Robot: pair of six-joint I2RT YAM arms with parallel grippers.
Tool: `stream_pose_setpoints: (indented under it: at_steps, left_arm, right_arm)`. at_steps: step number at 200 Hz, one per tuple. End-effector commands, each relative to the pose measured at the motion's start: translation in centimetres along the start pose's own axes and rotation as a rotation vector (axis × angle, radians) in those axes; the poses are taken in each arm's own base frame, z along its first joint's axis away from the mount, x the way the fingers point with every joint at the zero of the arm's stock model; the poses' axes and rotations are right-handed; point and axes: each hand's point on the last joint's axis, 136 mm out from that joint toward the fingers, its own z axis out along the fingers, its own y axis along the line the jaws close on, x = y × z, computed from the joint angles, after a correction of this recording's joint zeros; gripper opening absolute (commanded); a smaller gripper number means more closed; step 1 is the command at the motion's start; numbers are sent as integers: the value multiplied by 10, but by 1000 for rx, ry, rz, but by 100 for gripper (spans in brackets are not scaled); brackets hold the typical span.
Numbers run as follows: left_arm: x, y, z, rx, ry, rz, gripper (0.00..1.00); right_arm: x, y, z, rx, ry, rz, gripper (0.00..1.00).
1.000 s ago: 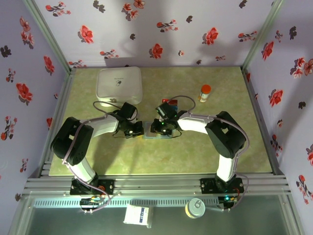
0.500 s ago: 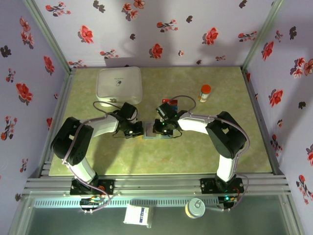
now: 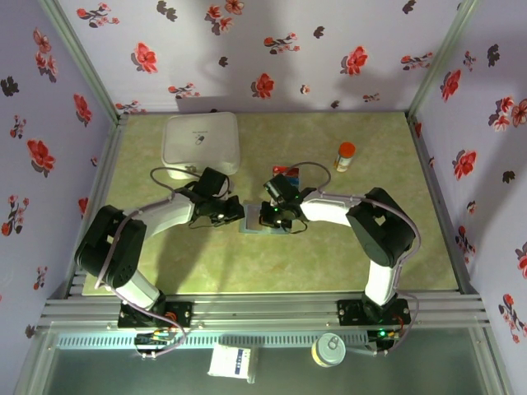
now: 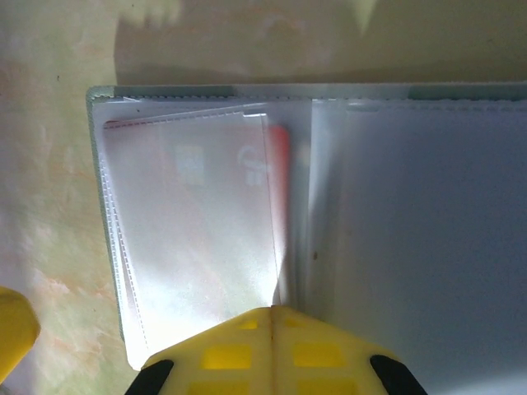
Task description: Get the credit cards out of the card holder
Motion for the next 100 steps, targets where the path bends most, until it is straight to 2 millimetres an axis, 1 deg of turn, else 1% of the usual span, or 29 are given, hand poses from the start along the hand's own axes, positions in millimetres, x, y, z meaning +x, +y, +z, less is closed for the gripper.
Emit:
stream_pose_setpoints:
  at_steps: [1,26,41,65,100]
  left_arm:
    - [-7,-22,0,68,-16,-6,13]
    - [-5,-24,7,73,-4,-7,17]
    - [-4,-25,12,78,3,-10,23]
    - [-2,-24,21,78,16,-18,30]
    - [1,-21,30,69,31,-24,34]
  right_arm:
    - [8,-10,-3,13,14,8,4]
    - [8,-13,-4,2,10,22,4]
    - [8,-14,-4,-13,10,30,4]
    - [6,-14,-6,-37,5,46,4]
    - [6,-15,-6,-70,7,65,3]
